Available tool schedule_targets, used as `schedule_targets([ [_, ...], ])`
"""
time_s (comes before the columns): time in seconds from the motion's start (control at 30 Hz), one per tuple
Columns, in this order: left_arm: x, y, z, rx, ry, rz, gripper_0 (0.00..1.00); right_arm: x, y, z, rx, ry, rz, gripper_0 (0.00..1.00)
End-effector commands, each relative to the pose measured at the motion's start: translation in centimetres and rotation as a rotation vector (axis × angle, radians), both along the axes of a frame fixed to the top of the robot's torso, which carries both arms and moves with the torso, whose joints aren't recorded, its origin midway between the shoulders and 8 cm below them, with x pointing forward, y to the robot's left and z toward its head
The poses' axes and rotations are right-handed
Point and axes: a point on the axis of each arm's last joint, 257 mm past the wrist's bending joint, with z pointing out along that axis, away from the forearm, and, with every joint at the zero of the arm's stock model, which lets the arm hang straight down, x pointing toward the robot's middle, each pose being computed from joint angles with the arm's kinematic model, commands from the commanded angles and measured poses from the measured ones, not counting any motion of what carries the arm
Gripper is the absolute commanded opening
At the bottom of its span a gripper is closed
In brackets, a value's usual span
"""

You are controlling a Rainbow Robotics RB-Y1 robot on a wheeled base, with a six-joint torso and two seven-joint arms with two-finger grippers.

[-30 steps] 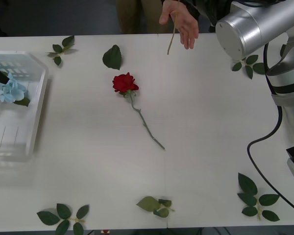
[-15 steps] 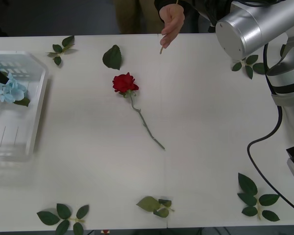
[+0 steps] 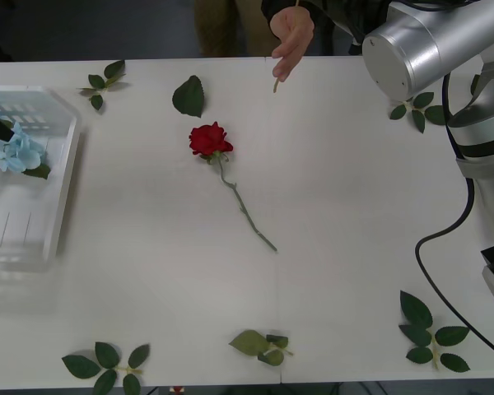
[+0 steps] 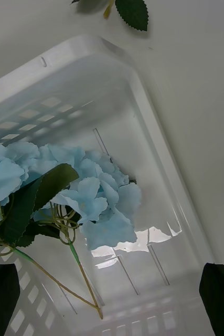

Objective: Place the red flowers into the right box and the blue flowers into the left box. If a person shows an open palm, hand one flower to the person first, then continue sorting.

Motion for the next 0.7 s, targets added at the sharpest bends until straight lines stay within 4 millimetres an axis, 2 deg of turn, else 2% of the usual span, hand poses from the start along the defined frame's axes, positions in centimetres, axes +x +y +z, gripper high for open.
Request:
schedule_targets([
  [0.03,0.3,0.0,0.2,-0.019,-0.023,0.037,1.00,-1.4,2.7,3.5,0.012,-0.069,0.063,0.82],
  [0.07,0.3,0.0,0.2,-0.019,-0.023,0.037,1.00,-1.4,2.7,3.5,0.012,-0.068,0.063,0.89],
  [0.13,0.3,0.0,0.2,-0.019,-0.023,0.037,1.00,-1.5,2.6,3.2,0.015,-0.059,0.072,0.94],
  [0.27,0.2,0.0,0.2,-0.017,-0.022,0.035,1.00,-3.2,1.8,2.5,0.011,-0.044,0.108,0.94],
  [0.5,0.3,0.0,0.2,-0.018,-0.023,0.035,1.00,-8.0,-2.0,-1.1,-0.046,-0.013,0.144,0.94],
  [0.57,0.2,0.0,0.2,-0.017,-0.022,0.035,1.00,-8.4,-2.5,-1.6,-0.048,-0.005,0.145,0.94],
  [0.6,0.3,0.0,0.2,-0.018,-0.023,0.035,1.00,-9.3,-3.3,-2.3,-0.047,0.010,0.149,0.94],
  [0.7,0.2,0.0,0.2,-0.019,-0.022,0.034,1.00,-9.7,-3.8,-3.0,-0.053,0.019,0.147,0.94],
])
